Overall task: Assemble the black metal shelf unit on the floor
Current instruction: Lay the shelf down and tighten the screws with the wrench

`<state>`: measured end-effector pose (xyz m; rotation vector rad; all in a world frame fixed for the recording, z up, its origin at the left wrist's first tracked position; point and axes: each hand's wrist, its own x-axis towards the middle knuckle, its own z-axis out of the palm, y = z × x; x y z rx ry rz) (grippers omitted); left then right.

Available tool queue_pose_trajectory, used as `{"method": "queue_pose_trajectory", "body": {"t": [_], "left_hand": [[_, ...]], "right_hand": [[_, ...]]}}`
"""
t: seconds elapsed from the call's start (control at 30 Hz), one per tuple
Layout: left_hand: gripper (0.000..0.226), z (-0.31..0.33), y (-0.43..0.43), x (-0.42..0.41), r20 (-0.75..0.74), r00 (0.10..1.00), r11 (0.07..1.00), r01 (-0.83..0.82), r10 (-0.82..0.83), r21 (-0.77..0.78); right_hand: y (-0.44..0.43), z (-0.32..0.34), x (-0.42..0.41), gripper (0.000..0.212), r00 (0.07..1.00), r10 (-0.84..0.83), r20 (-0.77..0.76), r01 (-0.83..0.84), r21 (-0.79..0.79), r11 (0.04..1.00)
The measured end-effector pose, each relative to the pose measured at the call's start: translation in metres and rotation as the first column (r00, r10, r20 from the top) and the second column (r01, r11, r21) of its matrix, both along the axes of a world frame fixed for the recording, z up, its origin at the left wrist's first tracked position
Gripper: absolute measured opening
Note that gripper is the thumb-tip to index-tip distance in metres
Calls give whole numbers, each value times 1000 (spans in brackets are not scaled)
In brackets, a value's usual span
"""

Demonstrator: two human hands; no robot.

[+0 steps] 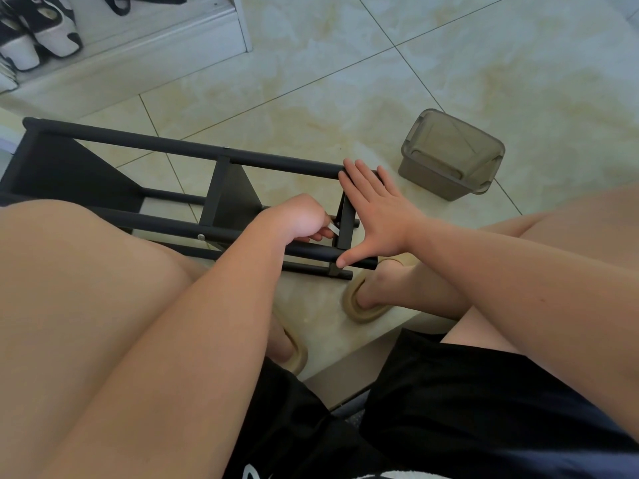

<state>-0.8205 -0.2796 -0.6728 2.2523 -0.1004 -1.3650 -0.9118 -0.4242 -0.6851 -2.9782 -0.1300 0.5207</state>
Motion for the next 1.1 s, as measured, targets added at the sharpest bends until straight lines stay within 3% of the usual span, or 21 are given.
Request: {"method": "queue_pose_trajectory", "body": {"t": [0.57, 0.83, 0.97, 1.1], "left_hand": [[25, 18, 18, -4, 86, 940, 943, 329, -331, 39], [20, 22, 20, -5, 115, 848, 853, 501, -518, 144], [19, 21, 19, -7, 129, 832, 839, 519, -539, 164], [24, 19, 19, -4, 206, 863, 886, 438, -461, 150]], "right_hand": [[1, 2, 0, 154, 1000, -8, -22, 8, 4, 1000], [1, 3, 0, 153, 1000, -6, -20, 5, -7, 1000], [1, 3, 0, 153, 1000, -6, -23, 6, -6, 1000], [0, 3, 1, 153, 1000, -7, -20, 7, -3, 1000]]}}
